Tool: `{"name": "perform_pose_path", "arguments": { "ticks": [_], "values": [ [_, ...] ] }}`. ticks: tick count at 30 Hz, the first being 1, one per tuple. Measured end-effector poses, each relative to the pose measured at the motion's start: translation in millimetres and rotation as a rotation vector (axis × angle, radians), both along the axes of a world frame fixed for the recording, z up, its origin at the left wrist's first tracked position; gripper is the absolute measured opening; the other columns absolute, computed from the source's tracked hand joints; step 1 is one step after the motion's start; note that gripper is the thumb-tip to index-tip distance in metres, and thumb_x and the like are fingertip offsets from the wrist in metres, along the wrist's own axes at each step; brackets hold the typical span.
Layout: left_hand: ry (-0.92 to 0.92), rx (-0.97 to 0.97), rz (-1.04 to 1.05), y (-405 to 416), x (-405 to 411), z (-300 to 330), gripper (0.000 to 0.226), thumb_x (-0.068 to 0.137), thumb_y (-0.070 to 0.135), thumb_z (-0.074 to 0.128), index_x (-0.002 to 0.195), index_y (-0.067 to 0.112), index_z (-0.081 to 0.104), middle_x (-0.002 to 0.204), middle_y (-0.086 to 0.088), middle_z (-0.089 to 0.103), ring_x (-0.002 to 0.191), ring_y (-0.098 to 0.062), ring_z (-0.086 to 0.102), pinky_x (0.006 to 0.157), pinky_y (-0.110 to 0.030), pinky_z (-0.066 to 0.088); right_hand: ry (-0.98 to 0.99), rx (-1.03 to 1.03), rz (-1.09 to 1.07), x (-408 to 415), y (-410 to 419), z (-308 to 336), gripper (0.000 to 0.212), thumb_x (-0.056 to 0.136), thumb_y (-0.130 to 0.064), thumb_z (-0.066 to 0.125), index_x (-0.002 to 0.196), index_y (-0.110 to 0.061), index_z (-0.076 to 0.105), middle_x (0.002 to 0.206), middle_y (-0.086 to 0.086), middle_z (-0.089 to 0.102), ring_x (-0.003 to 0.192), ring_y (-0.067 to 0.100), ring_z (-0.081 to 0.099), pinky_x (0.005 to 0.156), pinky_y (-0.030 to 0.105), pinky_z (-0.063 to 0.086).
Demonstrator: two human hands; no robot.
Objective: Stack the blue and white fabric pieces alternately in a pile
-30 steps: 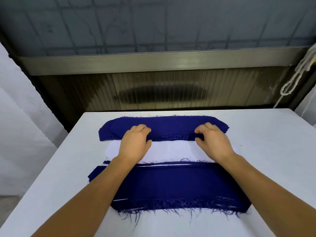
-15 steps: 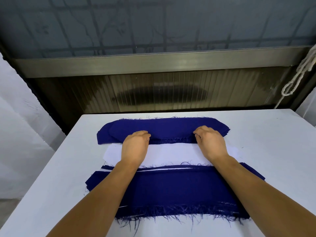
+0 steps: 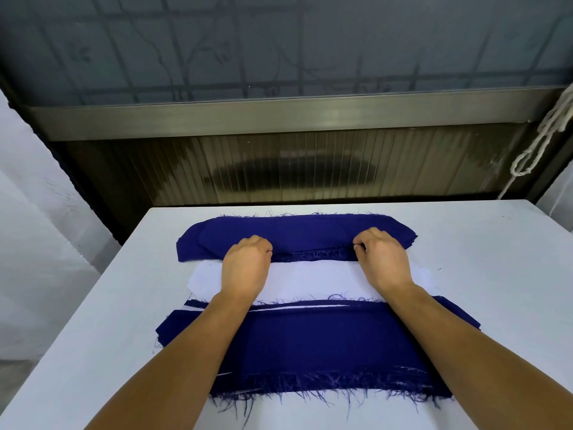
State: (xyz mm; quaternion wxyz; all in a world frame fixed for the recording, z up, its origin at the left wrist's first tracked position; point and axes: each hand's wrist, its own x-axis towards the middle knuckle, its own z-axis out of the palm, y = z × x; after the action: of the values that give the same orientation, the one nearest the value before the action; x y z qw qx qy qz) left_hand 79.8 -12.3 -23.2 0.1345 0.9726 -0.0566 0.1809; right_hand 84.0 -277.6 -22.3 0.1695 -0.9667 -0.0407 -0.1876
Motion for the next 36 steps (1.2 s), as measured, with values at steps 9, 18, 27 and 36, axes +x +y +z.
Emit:
{"name": "perform_pose_path", "arguments": {
  "ticks": [9, 18, 27, 36],
  "values": [
    [0.042, -0.026, -0.066, 2.6, 3.0, -9.2, 0.044, 0.098, 0.036, 0.051, 0.138, 0.017, 0.052, 0.144, 0.002, 0.049, 0.134, -0.015, 0.041, 0.112, -0.031, 0.032, -0.011, 0.086, 0.037, -0.5, -0.2, -0.6, 0.013, 0.096, -0.015, 0.054, 0.098, -0.017, 0.067, 0.098, -0.003, 0.063, 0.088, 0.017, 0.055, 0.084, 0.033, 0.047],
    [-0.031, -0.037, -0.068, 3.6, 1.3, -5.6, 0.028, 0.095, 0.019, 0.058, 0.122, 0.015, 0.067, 0.124, 0.001, 0.065, 0.113, -0.019, 0.058, 0.099, -0.031, 0.043, -0.001, 0.067, 0.016, 0.7, 0.6, -0.9, 0.01, 0.095, -0.015, 0.056, 0.093, -0.017, 0.065, 0.096, -0.002, 0.062, 0.085, 0.016, 0.054, 0.084, 0.032, 0.045],
    [-0.016, -0.062, -0.051, 2.1, -2.3, -0.5, 0.016, 0.095, 0.013, 0.057, 0.1, 0.016, 0.072, 0.101, 0.004, 0.068, 0.088, -0.016, 0.059, 0.079, -0.031, 0.05, 0.019, 0.095, 0.018, 0.0, 1.5, -0.3, 0.017, 0.097, -0.01, 0.049, 0.105, -0.015, 0.063, 0.102, -0.002, 0.063, 0.091, 0.018, 0.056, 0.084, 0.032, 0.046],
    [0.009, -0.122, -0.08, 5.8, -0.8, -6.9, 0.009, 0.089, 0.014, 0.062, 0.095, 0.021, 0.064, 0.098, 0.013, 0.06, 0.085, -0.006, 0.047, 0.077, -0.019, 0.04, 0.087, 0.029, 0.04, -1.9, 0.4, -2.6, 0.018, 0.096, -0.011, 0.051, 0.104, -0.019, 0.064, 0.106, -0.006, 0.059, 0.093, 0.014, 0.052, 0.088, 0.029, 0.042]
  ]
}}
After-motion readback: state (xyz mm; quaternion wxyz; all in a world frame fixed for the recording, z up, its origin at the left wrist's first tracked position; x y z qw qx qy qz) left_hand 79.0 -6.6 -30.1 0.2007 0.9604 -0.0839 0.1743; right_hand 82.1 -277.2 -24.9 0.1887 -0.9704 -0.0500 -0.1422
